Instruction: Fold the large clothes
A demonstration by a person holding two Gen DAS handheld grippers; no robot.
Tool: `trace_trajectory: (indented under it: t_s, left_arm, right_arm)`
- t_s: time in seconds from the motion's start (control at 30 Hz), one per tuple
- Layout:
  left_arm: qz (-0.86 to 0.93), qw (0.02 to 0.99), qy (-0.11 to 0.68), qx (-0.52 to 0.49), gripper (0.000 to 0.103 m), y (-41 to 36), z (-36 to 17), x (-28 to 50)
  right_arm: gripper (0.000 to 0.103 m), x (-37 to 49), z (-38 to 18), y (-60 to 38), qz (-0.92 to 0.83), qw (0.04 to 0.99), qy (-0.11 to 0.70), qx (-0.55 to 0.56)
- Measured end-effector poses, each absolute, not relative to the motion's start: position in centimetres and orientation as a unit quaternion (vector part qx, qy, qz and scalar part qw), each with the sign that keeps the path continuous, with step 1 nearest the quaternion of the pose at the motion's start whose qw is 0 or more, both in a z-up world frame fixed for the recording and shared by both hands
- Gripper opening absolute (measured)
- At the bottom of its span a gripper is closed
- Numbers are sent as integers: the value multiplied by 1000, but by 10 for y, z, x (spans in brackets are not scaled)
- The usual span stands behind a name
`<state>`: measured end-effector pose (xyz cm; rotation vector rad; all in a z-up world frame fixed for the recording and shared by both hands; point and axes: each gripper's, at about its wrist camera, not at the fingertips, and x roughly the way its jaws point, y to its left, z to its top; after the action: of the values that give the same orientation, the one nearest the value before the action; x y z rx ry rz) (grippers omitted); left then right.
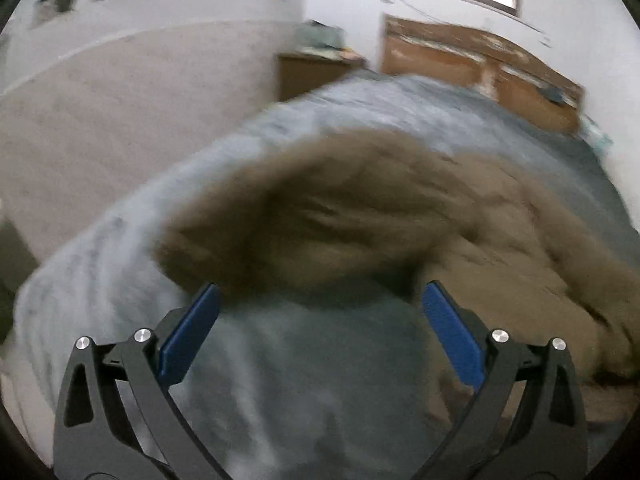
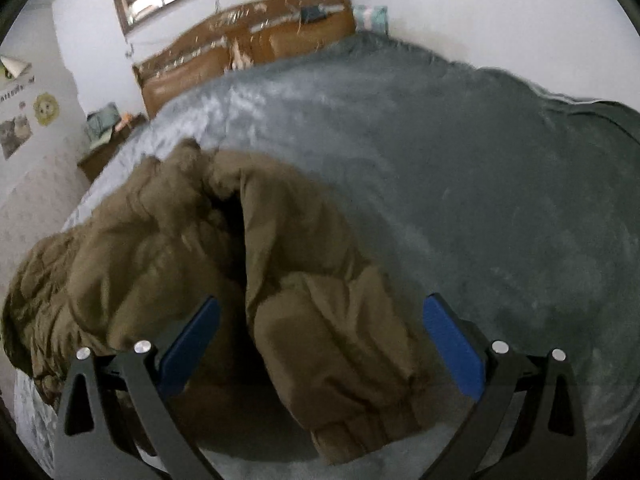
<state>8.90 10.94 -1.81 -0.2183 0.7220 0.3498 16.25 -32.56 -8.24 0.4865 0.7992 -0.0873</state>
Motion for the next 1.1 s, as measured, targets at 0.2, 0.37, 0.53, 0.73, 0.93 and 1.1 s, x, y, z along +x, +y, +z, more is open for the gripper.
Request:
trace_trajectory:
  t_s: [0.2,0.37,0.53,0.73,0.93,1.1]
  left_arm:
    - [101,920,375,-54,100,30,-48,83]
    - [81,928,363,2,100,14,-41,72]
    - [83,919,382,-41,100,35,-45,76]
    - [47,911,408,-26,100,28,-57,91]
    - [-16,907,421,-5,100,10,-63,92]
    - [-70,905,419,18,100,-11,-63,81]
  right_arm:
    - [97,186,-114,-308,-41,875,447,184]
    - [21,185,-130,-325,-71,853,475,205]
    - [20,162,-124,-385,-209,843,422,261]
    - [65,161,-113,-398,-280,853,368,241]
    - [94,137,-80,-371,-192,891,321,257]
    - [95,132,-47,-309,25,924,278,260]
